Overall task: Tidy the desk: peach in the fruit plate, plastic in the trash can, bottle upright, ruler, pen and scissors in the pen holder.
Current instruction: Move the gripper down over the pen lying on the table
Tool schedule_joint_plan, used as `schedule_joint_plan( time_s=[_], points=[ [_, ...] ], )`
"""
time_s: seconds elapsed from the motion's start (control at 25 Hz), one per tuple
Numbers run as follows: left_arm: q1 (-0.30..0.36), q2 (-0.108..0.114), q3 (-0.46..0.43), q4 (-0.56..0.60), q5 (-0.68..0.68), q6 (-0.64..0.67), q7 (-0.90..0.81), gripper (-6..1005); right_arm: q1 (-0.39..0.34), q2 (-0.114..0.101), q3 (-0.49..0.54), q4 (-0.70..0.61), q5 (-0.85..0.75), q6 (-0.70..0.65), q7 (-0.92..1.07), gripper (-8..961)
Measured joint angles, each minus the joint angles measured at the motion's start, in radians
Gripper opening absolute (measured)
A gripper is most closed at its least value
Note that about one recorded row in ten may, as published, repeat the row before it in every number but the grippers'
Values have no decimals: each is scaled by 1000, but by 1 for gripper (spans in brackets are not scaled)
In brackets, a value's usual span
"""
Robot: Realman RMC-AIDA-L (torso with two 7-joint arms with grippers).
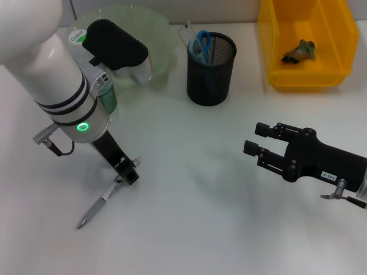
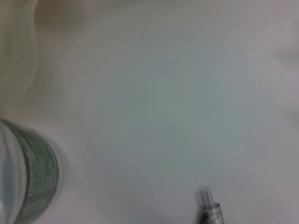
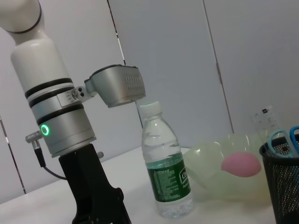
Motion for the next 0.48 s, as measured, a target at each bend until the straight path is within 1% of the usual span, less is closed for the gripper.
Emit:
schedule_joint_plan(
  time_s=[0.48],
  points=[
    [-3, 0, 4, 0, -2, 6, 0, 500, 8, 0, 0, 1, 0, 2, 0, 531]
  ],
)
